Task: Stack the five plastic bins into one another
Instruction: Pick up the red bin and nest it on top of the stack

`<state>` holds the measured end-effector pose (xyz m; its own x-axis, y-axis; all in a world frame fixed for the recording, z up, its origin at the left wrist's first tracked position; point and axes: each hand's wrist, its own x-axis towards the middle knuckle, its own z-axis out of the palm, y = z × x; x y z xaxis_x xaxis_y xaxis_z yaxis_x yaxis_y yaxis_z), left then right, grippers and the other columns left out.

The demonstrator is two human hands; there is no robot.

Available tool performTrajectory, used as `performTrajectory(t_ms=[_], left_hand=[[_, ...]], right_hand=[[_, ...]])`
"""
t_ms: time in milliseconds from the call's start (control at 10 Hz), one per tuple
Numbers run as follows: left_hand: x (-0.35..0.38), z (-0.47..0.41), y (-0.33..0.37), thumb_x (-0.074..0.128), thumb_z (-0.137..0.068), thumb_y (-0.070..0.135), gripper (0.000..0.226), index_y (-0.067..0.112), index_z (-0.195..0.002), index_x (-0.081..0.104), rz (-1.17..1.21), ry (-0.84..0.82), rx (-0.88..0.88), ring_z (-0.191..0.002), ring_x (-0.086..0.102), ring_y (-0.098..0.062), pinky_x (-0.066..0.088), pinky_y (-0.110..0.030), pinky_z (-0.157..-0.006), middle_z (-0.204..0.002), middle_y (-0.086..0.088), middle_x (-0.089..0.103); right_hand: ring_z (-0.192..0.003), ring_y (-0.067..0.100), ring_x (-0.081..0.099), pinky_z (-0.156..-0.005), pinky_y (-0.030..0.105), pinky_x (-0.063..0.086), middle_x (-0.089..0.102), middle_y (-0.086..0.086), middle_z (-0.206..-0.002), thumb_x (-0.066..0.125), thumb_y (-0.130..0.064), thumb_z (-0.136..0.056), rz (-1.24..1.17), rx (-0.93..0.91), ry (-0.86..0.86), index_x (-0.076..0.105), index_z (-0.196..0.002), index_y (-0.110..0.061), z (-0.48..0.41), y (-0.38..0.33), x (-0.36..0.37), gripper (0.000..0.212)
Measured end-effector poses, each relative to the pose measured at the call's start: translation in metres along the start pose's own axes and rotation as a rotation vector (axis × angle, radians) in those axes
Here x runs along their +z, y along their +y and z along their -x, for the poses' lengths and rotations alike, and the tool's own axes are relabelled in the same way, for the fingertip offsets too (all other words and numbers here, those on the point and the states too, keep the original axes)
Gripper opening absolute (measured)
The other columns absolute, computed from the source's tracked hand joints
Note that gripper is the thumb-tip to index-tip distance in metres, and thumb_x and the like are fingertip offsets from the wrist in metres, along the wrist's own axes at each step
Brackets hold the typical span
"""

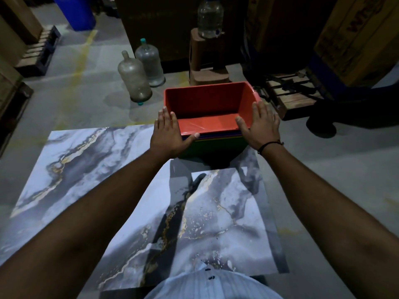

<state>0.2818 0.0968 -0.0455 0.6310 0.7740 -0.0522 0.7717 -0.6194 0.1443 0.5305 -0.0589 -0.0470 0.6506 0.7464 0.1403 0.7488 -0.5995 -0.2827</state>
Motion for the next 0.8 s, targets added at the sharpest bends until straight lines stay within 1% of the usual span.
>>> performTrajectory(t_ms=[100,200,300,400,500,600,700,800], left_hand=[[0.005,-0.003,-0.002,0.019,-0.081,0.091,0.124,-0.006,-0.158,0.011,-0.005,-0.002,-0.001,-0.157,-0.004,-0.039,0.007,-0.048,-0.128,-0.168,-0.028,-0.003],[0.005,-0.001,-0.001,0.02,-0.08,0.092,0.126,-0.007,-0.158,0.013,-0.011,-0.003,0.001,-0.157,-0.001,-0.04,0.008,-0.048,-0.128,-0.168,-0.028,-0.001],[-0.001,-0.001,0.003,0.02,-0.077,0.096,0.13,-0.005,-0.158,0.013,-0.007,-0.037,-0.003,-0.157,-0.002,-0.04,0.008,-0.048,-0.128,-0.168,-0.027,-0.003],[-0.005,-0.005,-0.001,0.021,-0.076,0.096,0.13,-0.004,-0.159,0.012,-0.004,-0.071,-0.007,-0.157,-0.004,-0.039,0.008,-0.048,-0.128,-0.168,-0.027,-0.007],[-0.007,-0.005,-0.004,0.024,-0.078,0.094,0.127,-0.002,-0.16,0.011,-0.012,-0.134,0.011,-0.157,-0.004,-0.039,0.008,-0.049,-0.127,-0.167,-0.026,-0.011],[-0.008,-0.006,-0.006,0.027,-0.08,0.092,0.123,0.002,-0.161,0.008,0.033,-0.177,0.004,-0.157,-0.006,-0.038,0.007,-0.049,-0.127,-0.167,-0.023,-0.017],[-0.02,-0.002,-0.011,0.034,-0.083,0.088,0.116,0.013,-0.163,-0.003,0.194,-0.198,0.021,-0.158,-0.005,-0.034,0.01,-0.049,-0.128,-0.167,-0.014,-0.025],[-0.001,0.029,-0.015,0.038,-0.086,0.083,0.111,0.018,-0.162,-0.009,0.222,0.002,0.085,-0.159,0.004,-0.03,0.02,-0.048,-0.126,-0.169,-0.012,-0.021]], right_hand=[[-0.147,0.03,0.03,-0.116,0.052,0.027,0.026,0.014,-0.163,0.026,-0.073,-0.093,0.056,-0.007,-0.054,0.041,-0.148,-0.007,-0.008,0.013,0.005,0.087],[-0.125,0.034,0.054,-0.1,0.046,0.045,0.027,0.011,-0.163,0.025,-0.074,-0.091,0.097,-0.037,0.0,0.067,-0.116,-0.006,-0.002,0.018,0.013,0.084],[-0.089,0.036,0.066,-0.081,0.039,0.053,0.024,0.01,-0.164,0.025,-0.078,-0.089,0.113,-0.048,0.023,0.071,-0.088,-0.007,0.003,0.017,0.016,0.085],[-0.085,0.036,0.067,-0.08,0.039,0.053,0.024,0.011,-0.164,0.024,-0.081,-0.086,0.148,-0.054,0.002,0.073,-0.085,-0.007,-0.001,0.011,0.01,0.089],[-0.087,0.036,0.066,-0.079,0.039,0.053,0.019,0.01,-0.166,0.024,-0.083,-0.083,0.148,-0.059,-0.041,0.072,-0.086,-0.008,0.002,0.013,0.008,0.089],[-0.096,0.037,0.065,-0.082,0.041,0.053,0.012,0.007,-0.167,0.026,-0.084,-0.083,0.103,-0.066,-0.069,0.067,-0.096,-0.011,0.002,0.017,0.01,0.084],[-0.128,0.04,0.049,-0.1,0.05,0.045,0.0,0.008,-0.168,0.033,-0.08,-0.086,-0.012,-0.039,-0.115,0.054,-0.126,-0.014,0.009,0.016,0.003,0.08],[-0.146,0.039,0.026,-0.111,0.055,0.032,0.001,0.014,-0.167,0.037,-0.073,-0.091,-0.049,0.0,-0.031,0.037,-0.15,-0.015,0.034,0.014,0.014,0.082]])
